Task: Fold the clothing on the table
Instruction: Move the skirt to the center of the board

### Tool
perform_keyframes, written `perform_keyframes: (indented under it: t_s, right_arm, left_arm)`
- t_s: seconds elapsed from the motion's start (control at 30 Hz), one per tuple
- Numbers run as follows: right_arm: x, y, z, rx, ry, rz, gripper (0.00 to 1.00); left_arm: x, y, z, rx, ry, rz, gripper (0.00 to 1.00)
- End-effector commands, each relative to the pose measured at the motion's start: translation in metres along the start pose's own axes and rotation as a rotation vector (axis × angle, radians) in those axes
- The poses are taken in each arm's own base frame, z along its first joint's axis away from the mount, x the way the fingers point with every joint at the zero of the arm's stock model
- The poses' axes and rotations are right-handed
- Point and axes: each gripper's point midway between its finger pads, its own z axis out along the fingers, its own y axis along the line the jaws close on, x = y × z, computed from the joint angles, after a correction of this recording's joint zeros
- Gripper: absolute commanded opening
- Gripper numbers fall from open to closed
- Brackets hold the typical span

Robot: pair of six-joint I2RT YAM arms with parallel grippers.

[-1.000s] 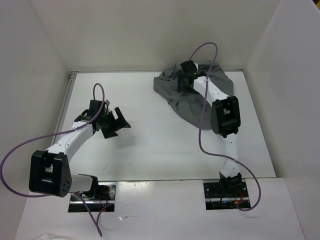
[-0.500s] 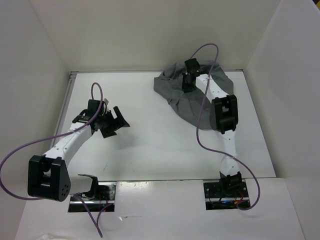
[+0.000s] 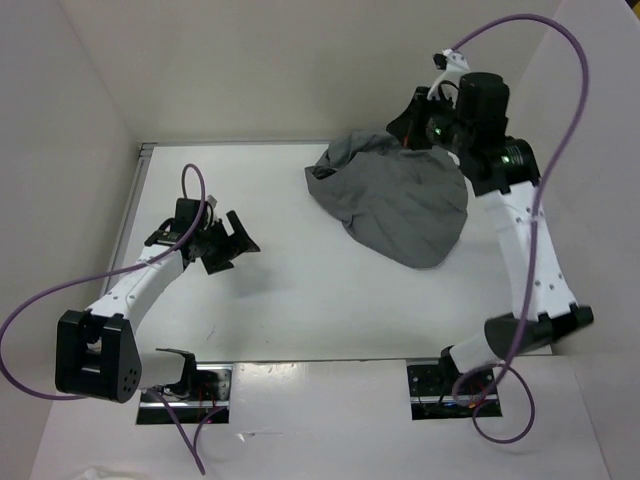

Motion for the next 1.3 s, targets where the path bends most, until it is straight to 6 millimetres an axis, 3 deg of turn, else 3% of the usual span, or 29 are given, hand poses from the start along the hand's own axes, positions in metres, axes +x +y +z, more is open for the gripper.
perform_keyframes:
  t_s: [0.0, 0.03, 0.07, 0.1, 0.13, 0.23, 0.27, 0.33, 0.37, 0.4, 0.47, 0.5, 0.53, 0.57, 0.6, 0.63, 0.67, 0.7, 0.83, 0.87, 0.9, 0.93, 0.97, 1.03, 1.1, 1.13, 1.2, 1.27]
  right_arm:
    - [0.062, 0.014, -0.022, -0.081, 0.183, 0.016, 0.19]
    - [0.078, 0.003, -0.016, -0.041, 0.219, 0.026, 0.67]
    - [0.082, -0.006, -0.014, 0.000, 0.225, 0.026, 0.68]
    - [0.086, -0.014, -0.012, 0.042, 0.228, 0.025, 0.68]
    - [0.091, -0.033, 0.004, 0.116, 0.233, 0.055, 0.70]
    - [0.104, -0.052, 0.026, 0.174, 0.280, 0.080, 0.70]
    - [0.107, -0.061, 0.040, 0.191, 0.292, 0.110, 0.70]
    - [0.112, -0.065, 0.052, 0.198, 0.313, 0.115, 0.70]
    - [0.116, -0.075, 0.060, 0.229, 0.323, 0.138, 0.70]
    - [0.120, -0.077, 0.064, 0.232, 0.334, 0.141, 0.70]
    - [0.128, -0.079, 0.070, 0.226, 0.359, 0.148, 0.70]
    - [0.132, -0.079, 0.070, 0.232, 0.368, 0.165, 0.68]
    - [0.132, -0.079, 0.070, 0.232, 0.368, 0.165, 0.68]
    - [0.138, -0.079, 0.070, 0.224, 0.384, 0.171, 0.68]
    - [0.142, -0.080, 0.070, 0.230, 0.394, 0.185, 0.67]
    - [0.143, -0.079, 0.068, 0.230, 0.393, 0.185, 0.67]
    - [0.151, -0.081, 0.066, 0.238, 0.417, 0.190, 0.67]
    - [0.148, -0.080, 0.059, 0.251, 0.402, 0.195, 0.67]
    - [0.156, -0.087, 0.048, 0.297, 0.415, 0.190, 0.67]
    - [0.161, -0.089, 0.048, 0.301, 0.428, 0.192, 0.67]
    - [0.157, -0.089, 0.046, 0.310, 0.415, 0.188, 0.67]
    - [0.161, -0.090, 0.045, 0.312, 0.423, 0.189, 0.67]
    - [0.163, -0.090, 0.044, 0.315, 0.432, 0.191, 0.67]
    - [0.162, -0.092, 0.044, 0.322, 0.431, 0.179, 0.67]
    - [0.162, -0.092, 0.044, 0.322, 0.431, 0.179, 0.67]
    - [0.165, -0.094, 0.046, 0.325, 0.440, 0.181, 0.67]
    - [0.165, -0.095, 0.047, 0.336, 0.445, 0.180, 0.67]
    - [0.164, -0.102, 0.048, 0.369, 0.435, 0.170, 0.67]
  left_arm:
    - [-0.008, -0.006, 0.001, 0.029, -0.024, 0.000, 0.95]
    - [-0.010, -0.008, 0.001, 0.036, -0.033, 0.003, 0.95]
    - [-0.010, -0.008, 0.001, 0.036, -0.033, 0.003, 0.95]
    - [-0.011, -0.008, 0.004, 0.036, -0.033, 0.003, 0.95]
    - [-0.021, -0.016, 0.004, 0.053, -0.055, 0.012, 0.95]
    - [-0.049, -0.034, 0.013, 0.099, -0.112, 0.014, 0.95]
    - [-0.076, -0.060, 0.010, 0.171, -0.192, 0.054, 0.95]
    - [-0.097, -0.082, 0.028, 0.222, -0.230, 0.076, 0.95]
    - [-0.123, -0.107, 0.025, 0.268, -0.294, 0.117, 0.95]
    - [-0.132, -0.114, 0.050, 0.279, -0.283, 0.137, 0.95]
    - [-0.155, -0.128, 0.070, 0.287, -0.282, 0.150, 0.95]
    - [-0.149, -0.114, 0.109, 0.239, -0.185, 0.109, 0.95]
    - [-0.180, -0.147, 0.103, 0.302, -0.226, 0.125, 0.93]
    - [-0.181, -0.157, 0.113, 0.318, -0.202, 0.098, 0.93]
    - [-0.182, -0.150, 0.140, 0.304, -0.179, 0.067, 0.93]
    - [-0.183, -0.156, 0.149, 0.309, -0.182, 0.051, 0.93]
    - [-0.190, -0.174, 0.151, 0.333, -0.197, 0.027, 0.93]
    - [-0.188, -0.172, 0.182, 0.315, -0.181, 0.005, 0.93]
    - [-0.179, -0.191, 0.206, 0.304, -0.157, 0.024, 0.92]
    - [-0.169, -0.183, 0.223, 0.266, -0.124, 0.016, 0.92]
    - [-0.173, -0.183, 0.226, 0.259, -0.134, 0.024, 0.92]
    - [-0.174, -0.197, 0.224, 0.284, -0.143, 0.040, 0.92]
    - [-0.166, -0.195, 0.234, 0.280, -0.131, 0.043, 0.92]
    - [-0.168, -0.197, 0.237, 0.285, -0.133, 0.036, 0.91]
    - [-0.159, -0.200, 0.243, 0.254, -0.121, 0.065, 0.79]
    - [-0.155, -0.184, 0.250, 0.178, -0.105, 0.062, 0.39]
    - [-0.165, -0.194, 0.237, 0.147, -0.133, 0.099, 0.00]
    - [-0.158, -0.178, 0.232, 0.058, -0.092, 0.119, 0.00]
